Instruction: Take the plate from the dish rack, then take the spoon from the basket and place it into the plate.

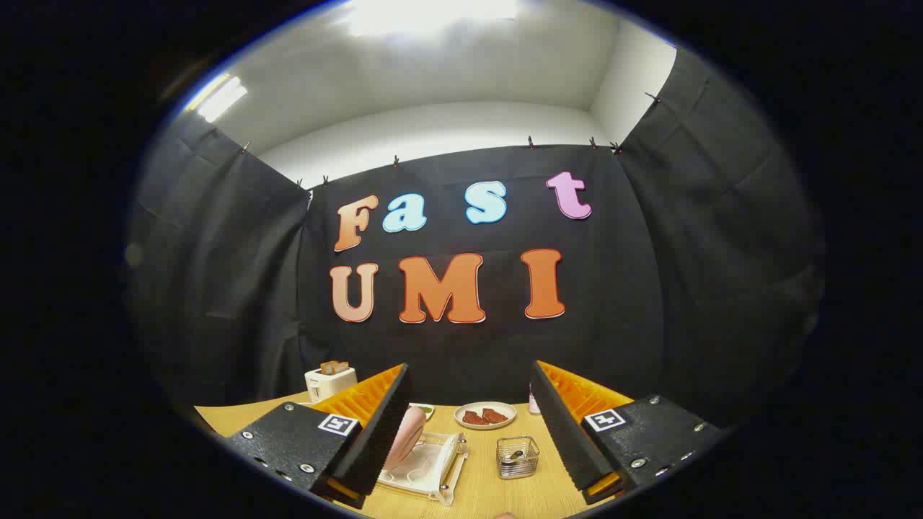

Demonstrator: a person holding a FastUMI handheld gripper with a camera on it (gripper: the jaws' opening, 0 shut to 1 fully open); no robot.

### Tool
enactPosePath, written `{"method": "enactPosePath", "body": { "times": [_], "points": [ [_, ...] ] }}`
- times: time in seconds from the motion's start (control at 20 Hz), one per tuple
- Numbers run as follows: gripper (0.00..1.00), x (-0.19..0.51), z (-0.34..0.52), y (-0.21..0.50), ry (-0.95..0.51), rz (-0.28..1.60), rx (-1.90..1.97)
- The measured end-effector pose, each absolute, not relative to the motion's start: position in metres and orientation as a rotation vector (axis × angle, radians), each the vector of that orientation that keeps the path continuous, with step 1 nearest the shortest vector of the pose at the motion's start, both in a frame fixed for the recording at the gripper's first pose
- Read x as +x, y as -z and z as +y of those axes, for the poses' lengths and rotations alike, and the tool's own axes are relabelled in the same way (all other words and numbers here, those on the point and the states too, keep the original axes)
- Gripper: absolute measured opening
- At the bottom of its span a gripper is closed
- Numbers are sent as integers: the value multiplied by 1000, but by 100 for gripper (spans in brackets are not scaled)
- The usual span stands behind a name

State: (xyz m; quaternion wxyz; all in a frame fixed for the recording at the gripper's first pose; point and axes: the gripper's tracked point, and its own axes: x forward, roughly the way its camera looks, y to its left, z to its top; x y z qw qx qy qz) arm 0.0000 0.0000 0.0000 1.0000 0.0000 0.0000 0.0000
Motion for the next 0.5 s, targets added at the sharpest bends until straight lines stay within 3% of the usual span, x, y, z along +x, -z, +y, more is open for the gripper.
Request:
{"method": "enactPosePath", "body": {
  "times": [0.5],
  "points": [
    [98,-4,29,-25,-23,-31,-6]
  ]
}}
